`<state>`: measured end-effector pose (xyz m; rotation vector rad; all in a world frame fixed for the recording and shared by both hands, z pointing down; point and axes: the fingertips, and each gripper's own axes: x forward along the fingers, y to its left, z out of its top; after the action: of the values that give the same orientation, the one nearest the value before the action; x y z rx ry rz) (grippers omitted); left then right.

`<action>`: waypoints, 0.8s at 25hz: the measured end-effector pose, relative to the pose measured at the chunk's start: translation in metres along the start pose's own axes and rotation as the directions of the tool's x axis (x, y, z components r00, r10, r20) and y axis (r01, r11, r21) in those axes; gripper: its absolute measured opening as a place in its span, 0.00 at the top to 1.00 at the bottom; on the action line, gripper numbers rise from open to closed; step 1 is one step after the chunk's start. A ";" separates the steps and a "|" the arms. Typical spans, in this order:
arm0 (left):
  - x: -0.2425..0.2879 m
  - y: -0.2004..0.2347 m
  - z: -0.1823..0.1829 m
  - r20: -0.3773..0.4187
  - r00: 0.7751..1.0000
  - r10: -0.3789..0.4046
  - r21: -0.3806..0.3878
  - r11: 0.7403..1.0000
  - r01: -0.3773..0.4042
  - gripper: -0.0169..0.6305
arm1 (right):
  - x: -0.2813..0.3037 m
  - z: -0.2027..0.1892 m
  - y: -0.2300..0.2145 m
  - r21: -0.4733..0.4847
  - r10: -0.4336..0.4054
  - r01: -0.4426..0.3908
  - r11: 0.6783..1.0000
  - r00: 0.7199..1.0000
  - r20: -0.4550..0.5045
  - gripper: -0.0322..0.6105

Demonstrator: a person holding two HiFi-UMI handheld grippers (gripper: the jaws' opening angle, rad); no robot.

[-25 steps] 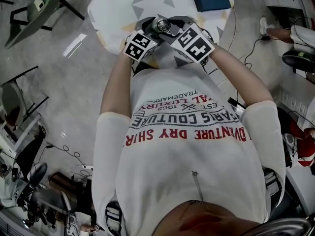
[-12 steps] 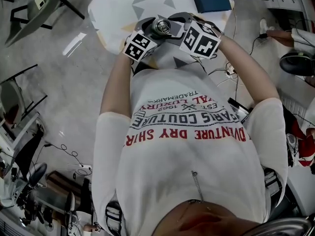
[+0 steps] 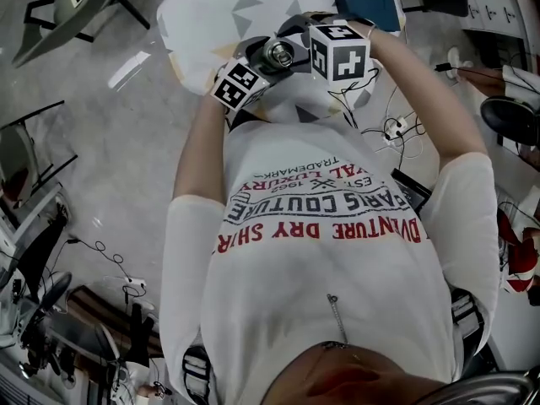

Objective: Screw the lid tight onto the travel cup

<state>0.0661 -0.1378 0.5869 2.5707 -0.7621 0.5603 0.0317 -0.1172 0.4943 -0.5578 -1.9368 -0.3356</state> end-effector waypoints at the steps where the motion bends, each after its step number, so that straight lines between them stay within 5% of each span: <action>1: 0.000 0.000 0.000 0.000 1.000 0.000 -0.001 1.000 0.000 0.33 | 0.001 0.001 0.001 -0.018 0.017 -0.017 1.000 1.000 -0.001 0.51; 7: -0.002 0.001 0.000 0.000 1.000 0.000 0.001 1.000 0.000 0.33 | 0.003 0.005 0.004 -0.026 0.038 -0.037 0.999 0.999 0.036 0.56; 13: -0.004 0.003 0.001 -0.007 1.000 -0.003 -0.006 1.000 0.003 0.33 | -0.001 0.007 -0.002 0.135 -0.051 0.040 0.990 0.996 0.079 0.56; 20: -0.003 0.003 0.001 -0.003 1.000 -0.003 -0.007 1.000 0.003 0.33 | 0.002 0.005 -0.003 0.405 -0.216 0.156 0.901 0.971 0.105 0.56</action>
<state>0.0623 -0.1390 0.5849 2.5638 -0.7574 0.5589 0.0257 -0.1174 0.4943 -0.1330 -2.1337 -0.0161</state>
